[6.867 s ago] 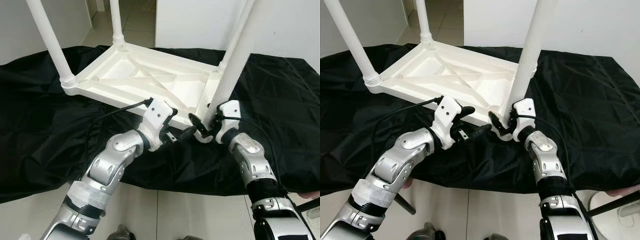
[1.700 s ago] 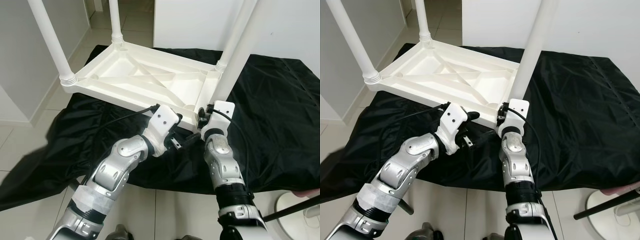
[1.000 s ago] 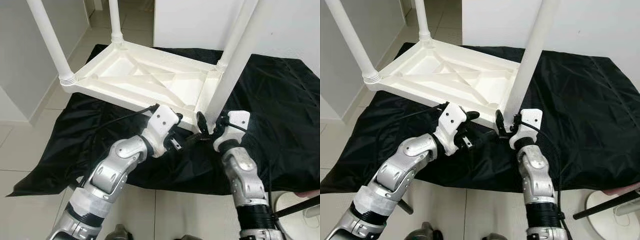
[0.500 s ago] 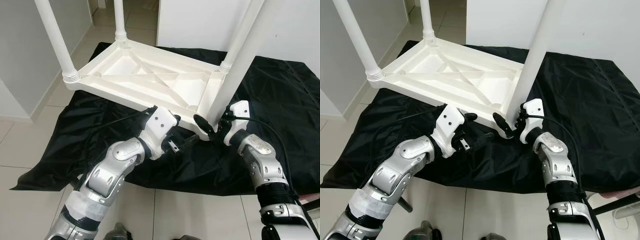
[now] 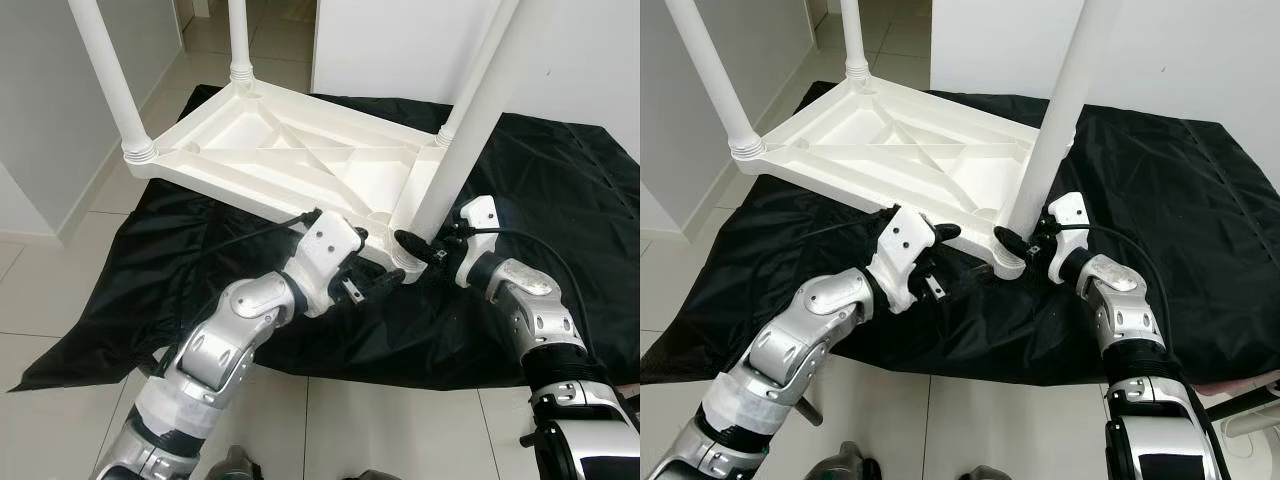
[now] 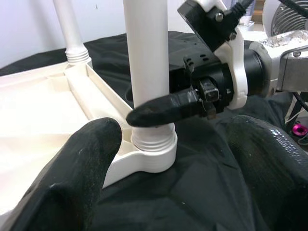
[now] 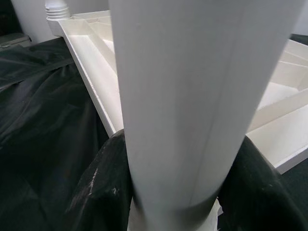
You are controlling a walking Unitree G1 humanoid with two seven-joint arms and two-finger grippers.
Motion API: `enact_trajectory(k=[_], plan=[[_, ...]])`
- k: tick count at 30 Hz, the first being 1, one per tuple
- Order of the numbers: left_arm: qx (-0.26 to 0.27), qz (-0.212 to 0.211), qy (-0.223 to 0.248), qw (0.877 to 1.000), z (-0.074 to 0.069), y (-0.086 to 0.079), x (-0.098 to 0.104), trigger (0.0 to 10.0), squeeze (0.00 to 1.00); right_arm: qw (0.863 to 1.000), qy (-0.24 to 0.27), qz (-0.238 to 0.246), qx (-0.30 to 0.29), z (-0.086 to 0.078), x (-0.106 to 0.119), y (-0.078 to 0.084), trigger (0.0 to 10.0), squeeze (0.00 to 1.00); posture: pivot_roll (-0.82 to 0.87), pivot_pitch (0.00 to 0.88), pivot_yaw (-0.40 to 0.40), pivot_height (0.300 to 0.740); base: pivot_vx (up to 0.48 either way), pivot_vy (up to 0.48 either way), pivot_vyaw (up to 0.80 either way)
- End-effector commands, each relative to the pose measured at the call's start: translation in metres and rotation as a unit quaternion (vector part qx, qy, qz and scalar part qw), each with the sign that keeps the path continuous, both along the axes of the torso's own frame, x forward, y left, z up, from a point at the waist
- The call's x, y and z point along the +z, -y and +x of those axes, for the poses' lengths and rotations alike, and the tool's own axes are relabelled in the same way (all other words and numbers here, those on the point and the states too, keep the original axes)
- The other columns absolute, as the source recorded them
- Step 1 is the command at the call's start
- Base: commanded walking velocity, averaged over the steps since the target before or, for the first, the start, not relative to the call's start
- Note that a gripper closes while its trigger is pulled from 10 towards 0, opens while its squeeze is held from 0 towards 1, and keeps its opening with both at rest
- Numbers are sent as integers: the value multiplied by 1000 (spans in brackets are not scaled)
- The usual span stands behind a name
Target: Building children table
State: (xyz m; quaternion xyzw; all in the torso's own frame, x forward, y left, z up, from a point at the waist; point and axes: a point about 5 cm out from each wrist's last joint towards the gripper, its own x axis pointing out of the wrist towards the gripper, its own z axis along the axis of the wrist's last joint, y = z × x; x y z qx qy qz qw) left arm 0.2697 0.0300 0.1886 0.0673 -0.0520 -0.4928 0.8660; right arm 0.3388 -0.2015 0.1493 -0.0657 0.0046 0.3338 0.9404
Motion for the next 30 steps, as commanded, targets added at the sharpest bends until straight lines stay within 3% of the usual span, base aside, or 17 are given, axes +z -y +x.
enact_trajectory(k=[1,5,6,10,16,20,22,26,27,29,30], plan=[[-22,9,-7,1000,-1,0,-3,10000,0,1000,-17,2,3,-4,-7,4,0,0,4,3,-32,740,0,0,0],[-27,12,-11,999,-3,-1,-4,10000,0,1000,-25,16,4,-8,-13,4,0,0,2,5,-30,740,0,0,0],[-28,13,-11,999,-3,-1,-4,10000,0,1000,-25,17,3,-9,-14,2,10000,0,0,11,-16,740,0,0,0],[-29,15,-11,999,-2,0,-5,10000,0,1000,-24,17,4,-8,-17,2,10000,0,1,10,-14,740,0,0,0],[-24,15,-12,1000,0,-2,-5,10000,0,992,-22,71,-106,-4,-10,-12,10000,0,-18,14,-8,740,0,0,0],[-21,13,-13,1000,0,-2,-6,10000,0,989,-25,77,-120,-4,-10,-14,10000,0,-18,14,-8,740,0,0,0],[-22,6,-17,1000,-2,0,-5,10000,0,978,-15,91,-185,-10,-9,-31,10000,0,-27,18,-8,740,0,0,0],[-22,2,-20,1000,-2,1,-6,10000,0,969,-9,96,-228,-14,-8,-39,10000,0,-29,18,-7,740,0,0,0],[-23,4,-22,999,-2,0,-7,10000,0,954,-14,111,-278,-16,-9,-44,10000,0,-32,20,-6,740,0,0,0],[-23,4,-22,999,-2,0,-7,10000,0,954,-14,111,-278,-16,-9,-44,10000,0,-32,20,-6,740,0,0,0],[-23,6,-22,999,-2,0,-8,10000,0,943,-18,122,-308,-18,-10,-47,10000,0,-32,20,-6,740,0,0,0]])
